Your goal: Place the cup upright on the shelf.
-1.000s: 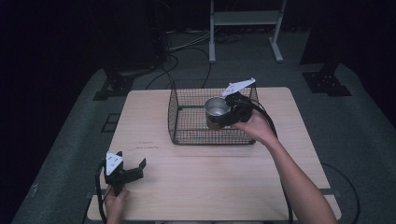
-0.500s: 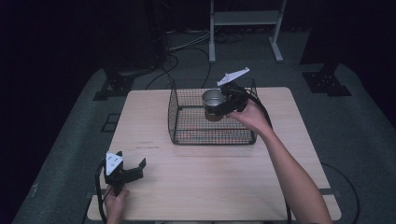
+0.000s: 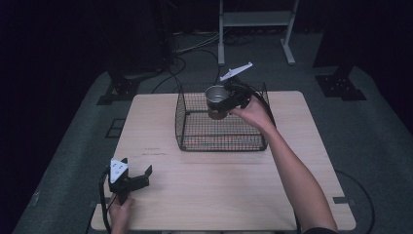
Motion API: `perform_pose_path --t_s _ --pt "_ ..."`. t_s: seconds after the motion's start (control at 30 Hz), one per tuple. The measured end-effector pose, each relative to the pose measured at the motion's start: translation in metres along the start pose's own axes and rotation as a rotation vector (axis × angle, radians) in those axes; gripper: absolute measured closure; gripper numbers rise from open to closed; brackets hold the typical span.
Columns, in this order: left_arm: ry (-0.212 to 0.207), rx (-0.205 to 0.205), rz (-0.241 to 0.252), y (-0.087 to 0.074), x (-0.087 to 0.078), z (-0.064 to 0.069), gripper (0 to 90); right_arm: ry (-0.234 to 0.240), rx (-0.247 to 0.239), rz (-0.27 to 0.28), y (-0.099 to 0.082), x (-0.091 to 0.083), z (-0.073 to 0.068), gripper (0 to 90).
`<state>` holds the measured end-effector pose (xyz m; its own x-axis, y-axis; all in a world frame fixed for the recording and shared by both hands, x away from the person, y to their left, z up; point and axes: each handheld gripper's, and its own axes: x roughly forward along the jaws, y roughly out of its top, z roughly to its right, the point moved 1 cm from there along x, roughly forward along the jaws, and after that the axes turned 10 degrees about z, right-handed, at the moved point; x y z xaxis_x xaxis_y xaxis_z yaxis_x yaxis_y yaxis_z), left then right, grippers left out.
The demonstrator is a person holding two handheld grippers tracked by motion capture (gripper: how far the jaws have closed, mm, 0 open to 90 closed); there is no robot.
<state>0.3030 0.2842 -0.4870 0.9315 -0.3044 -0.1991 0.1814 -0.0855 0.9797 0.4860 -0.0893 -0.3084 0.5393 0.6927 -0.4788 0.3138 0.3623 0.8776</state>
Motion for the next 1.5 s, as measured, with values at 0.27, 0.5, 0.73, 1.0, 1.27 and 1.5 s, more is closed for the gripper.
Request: perform_pose_path --t_s 0.27,0.5,0.73,1.0,1.27,1.5 --pt "-0.001 0.003 -0.007 0.0 -0.001 0.0 0.0 0.007 0.035 -0.024 -0.007 0.02 0.011 17.9" --pt "0.001 -0.004 -0.006 0.0 -0.001 -0.001 0.0 0.006 0.053 -0.033 -0.014 0.035 0.018 17.9" --pt "0.0 -0.003 -0.005 0.0 -0.001 -0.001 0.0 -0.004 0.076 -0.049 -0.021 0.043 0.022 17.9" --pt "0.0 -0.007 -0.002 0.0 -0.001 0.0 0.0 -0.012 0.08 -0.069 -0.029 0.051 0.026 17.8" --pt "0.0 -0.011 0.001 0.0 -0.001 -0.001 0.0 -0.012 0.094 -0.081 -0.036 0.056 0.032 17.8" --pt "-0.001 -0.006 0.003 0.0 -0.001 0.0 0.0 -0.013 0.093 -0.117 -0.043 0.064 0.034 17.7"
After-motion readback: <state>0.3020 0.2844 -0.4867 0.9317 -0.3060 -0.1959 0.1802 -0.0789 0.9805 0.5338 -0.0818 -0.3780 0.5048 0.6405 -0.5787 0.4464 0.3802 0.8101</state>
